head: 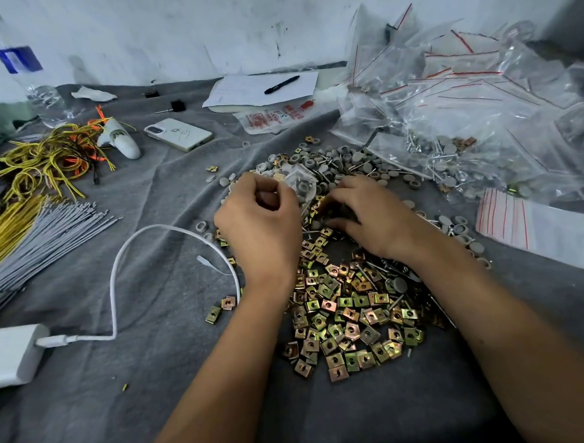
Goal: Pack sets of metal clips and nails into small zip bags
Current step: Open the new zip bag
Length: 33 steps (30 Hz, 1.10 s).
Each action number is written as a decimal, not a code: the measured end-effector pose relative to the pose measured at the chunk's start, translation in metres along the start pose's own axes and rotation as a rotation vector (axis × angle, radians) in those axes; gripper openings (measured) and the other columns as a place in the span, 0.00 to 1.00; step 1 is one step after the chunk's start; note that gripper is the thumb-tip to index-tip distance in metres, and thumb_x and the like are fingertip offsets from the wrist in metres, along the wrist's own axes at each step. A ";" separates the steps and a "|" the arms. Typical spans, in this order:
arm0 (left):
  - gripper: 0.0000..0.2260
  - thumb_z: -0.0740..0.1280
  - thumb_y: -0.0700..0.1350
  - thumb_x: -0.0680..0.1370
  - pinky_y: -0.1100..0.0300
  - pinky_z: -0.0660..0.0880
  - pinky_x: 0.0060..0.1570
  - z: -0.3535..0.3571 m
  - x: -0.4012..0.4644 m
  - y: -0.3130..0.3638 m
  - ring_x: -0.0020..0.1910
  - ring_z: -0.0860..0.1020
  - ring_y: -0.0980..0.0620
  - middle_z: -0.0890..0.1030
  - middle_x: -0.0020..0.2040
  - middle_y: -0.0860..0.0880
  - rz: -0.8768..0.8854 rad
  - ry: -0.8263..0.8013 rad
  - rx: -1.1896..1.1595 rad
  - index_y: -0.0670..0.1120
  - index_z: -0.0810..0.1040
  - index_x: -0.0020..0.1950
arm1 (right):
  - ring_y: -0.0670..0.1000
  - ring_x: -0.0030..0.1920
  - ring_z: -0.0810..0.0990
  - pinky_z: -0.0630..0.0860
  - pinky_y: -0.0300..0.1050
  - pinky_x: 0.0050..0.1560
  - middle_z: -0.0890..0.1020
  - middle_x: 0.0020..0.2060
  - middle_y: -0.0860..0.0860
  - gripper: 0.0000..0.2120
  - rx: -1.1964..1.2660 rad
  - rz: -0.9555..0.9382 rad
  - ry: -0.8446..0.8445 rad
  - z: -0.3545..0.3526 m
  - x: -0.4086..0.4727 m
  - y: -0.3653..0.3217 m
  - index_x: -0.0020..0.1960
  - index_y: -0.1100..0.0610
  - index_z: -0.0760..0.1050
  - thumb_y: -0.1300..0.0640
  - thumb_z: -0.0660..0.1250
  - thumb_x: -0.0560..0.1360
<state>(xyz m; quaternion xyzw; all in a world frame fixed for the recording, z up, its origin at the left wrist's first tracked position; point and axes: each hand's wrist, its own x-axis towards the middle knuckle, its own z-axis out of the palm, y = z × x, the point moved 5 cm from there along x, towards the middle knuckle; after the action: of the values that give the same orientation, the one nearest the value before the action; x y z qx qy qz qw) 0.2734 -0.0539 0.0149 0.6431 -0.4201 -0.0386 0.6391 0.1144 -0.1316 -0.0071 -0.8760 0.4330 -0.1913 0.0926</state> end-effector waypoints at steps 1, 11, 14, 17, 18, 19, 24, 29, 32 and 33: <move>0.07 0.72 0.40 0.75 0.60 0.74 0.32 0.001 0.000 0.001 0.30 0.76 0.56 0.78 0.29 0.55 0.009 -0.012 0.006 0.48 0.80 0.37 | 0.51 0.59 0.75 0.76 0.51 0.60 0.77 0.56 0.48 0.15 -0.006 0.011 -0.016 0.001 0.000 -0.001 0.62 0.53 0.80 0.50 0.73 0.77; 0.07 0.70 0.39 0.74 0.61 0.74 0.32 0.001 0.002 -0.003 0.27 0.75 0.57 0.76 0.27 0.54 -0.028 0.004 -0.051 0.48 0.80 0.37 | 0.50 0.49 0.78 0.76 0.48 0.50 0.80 0.47 0.47 0.07 0.047 -0.019 -0.093 -0.002 -0.005 -0.006 0.52 0.54 0.77 0.53 0.72 0.77; 0.05 0.70 0.40 0.73 0.60 0.73 0.32 -0.003 0.005 -0.006 0.28 0.75 0.58 0.76 0.27 0.54 -0.047 0.040 -0.075 0.47 0.81 0.37 | 0.49 0.46 0.81 0.78 0.47 0.48 0.83 0.46 0.48 0.06 0.116 0.002 -0.045 -0.002 -0.005 -0.006 0.52 0.52 0.79 0.55 0.74 0.77; 0.05 0.69 0.40 0.73 0.63 0.71 0.32 -0.005 0.006 -0.008 0.28 0.74 0.58 0.76 0.27 0.53 -0.054 0.038 -0.088 0.46 0.80 0.37 | 0.43 0.41 0.80 0.73 0.35 0.42 0.84 0.43 0.45 0.05 0.189 0.044 0.068 -0.007 -0.005 0.001 0.52 0.51 0.83 0.53 0.74 0.77; 0.05 0.70 0.40 0.73 0.63 0.72 0.32 -0.004 0.006 -0.008 0.28 0.74 0.58 0.76 0.27 0.54 -0.056 0.036 -0.087 0.46 0.80 0.38 | 0.40 0.39 0.78 0.70 0.31 0.40 0.83 0.40 0.44 0.05 0.189 0.066 0.111 -0.010 -0.006 0.004 0.51 0.51 0.84 0.52 0.75 0.77; 0.05 0.70 0.40 0.73 0.62 0.72 0.32 -0.003 0.006 -0.008 0.28 0.74 0.58 0.76 0.27 0.54 -0.055 0.031 -0.080 0.47 0.81 0.38 | 0.37 0.37 0.76 0.67 0.29 0.38 0.80 0.37 0.41 0.05 0.191 0.089 0.147 -0.012 -0.006 0.007 0.50 0.51 0.85 0.51 0.75 0.76; 0.06 0.72 0.39 0.74 0.60 0.72 0.31 0.011 -0.002 -0.005 0.28 0.75 0.57 0.78 0.29 0.54 0.036 -0.146 0.054 0.47 0.80 0.38 | 0.38 0.33 0.76 0.66 0.28 0.33 0.80 0.34 0.40 0.04 0.225 0.133 0.208 -0.017 -0.007 0.010 0.48 0.50 0.86 0.51 0.77 0.74; 0.06 0.73 0.40 0.75 0.55 0.76 0.33 0.019 -0.006 -0.003 0.30 0.77 0.55 0.80 0.32 0.53 0.121 -0.213 0.138 0.46 0.81 0.39 | 0.50 0.47 0.78 0.76 0.49 0.49 0.83 0.46 0.49 0.08 0.095 0.099 0.171 -0.017 -0.005 0.009 0.55 0.50 0.86 0.50 0.73 0.78; 0.06 0.73 0.39 0.75 0.54 0.77 0.33 0.020 -0.007 -0.004 0.30 0.78 0.54 0.80 0.32 0.53 0.137 -0.235 0.141 0.45 0.81 0.39 | 0.54 0.49 0.78 0.77 0.54 0.51 0.82 0.46 0.52 0.10 0.146 0.074 0.284 -0.025 -0.005 0.005 0.56 0.55 0.86 0.53 0.72 0.78; 0.06 0.73 0.39 0.75 0.53 0.77 0.33 0.020 -0.008 -0.003 0.30 0.77 0.53 0.80 0.32 0.52 0.145 -0.244 0.143 0.45 0.81 0.39 | 0.53 0.47 0.78 0.77 0.53 0.50 0.82 0.45 0.53 0.09 0.179 0.040 0.328 -0.028 -0.005 0.002 0.55 0.57 0.86 0.54 0.74 0.77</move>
<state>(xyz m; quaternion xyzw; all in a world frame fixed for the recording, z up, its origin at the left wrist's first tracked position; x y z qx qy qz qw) 0.2583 -0.0660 0.0046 0.6455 -0.5417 -0.0401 0.5369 0.0986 -0.1282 0.0162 -0.8124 0.4410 -0.3675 0.1021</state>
